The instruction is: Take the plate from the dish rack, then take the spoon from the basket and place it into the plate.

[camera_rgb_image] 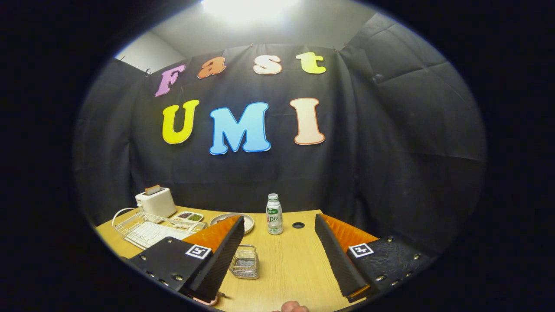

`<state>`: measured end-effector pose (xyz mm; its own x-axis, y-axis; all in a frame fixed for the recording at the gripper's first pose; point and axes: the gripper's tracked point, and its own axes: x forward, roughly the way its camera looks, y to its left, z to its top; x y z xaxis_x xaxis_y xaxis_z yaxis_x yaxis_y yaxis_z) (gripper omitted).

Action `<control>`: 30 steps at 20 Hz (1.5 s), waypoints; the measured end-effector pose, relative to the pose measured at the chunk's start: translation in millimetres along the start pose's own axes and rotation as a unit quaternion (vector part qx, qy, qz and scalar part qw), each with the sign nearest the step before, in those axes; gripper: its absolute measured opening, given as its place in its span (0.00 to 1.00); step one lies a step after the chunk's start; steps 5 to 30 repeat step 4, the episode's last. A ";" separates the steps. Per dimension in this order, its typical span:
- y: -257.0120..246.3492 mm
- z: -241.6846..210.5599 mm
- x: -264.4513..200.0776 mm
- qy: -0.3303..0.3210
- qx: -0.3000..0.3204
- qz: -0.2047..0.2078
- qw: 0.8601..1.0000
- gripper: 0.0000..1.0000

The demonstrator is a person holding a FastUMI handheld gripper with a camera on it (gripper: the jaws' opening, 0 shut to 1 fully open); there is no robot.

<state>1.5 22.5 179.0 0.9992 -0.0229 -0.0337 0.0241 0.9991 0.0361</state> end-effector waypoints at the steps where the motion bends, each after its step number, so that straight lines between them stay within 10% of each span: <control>1: -4.7 -3.8 4.2 -0.007 0.005 0.003 1.000 0.99; 30: -16.9 -12.1 11.5 -0.056 0.009 0.011 0.998 0.99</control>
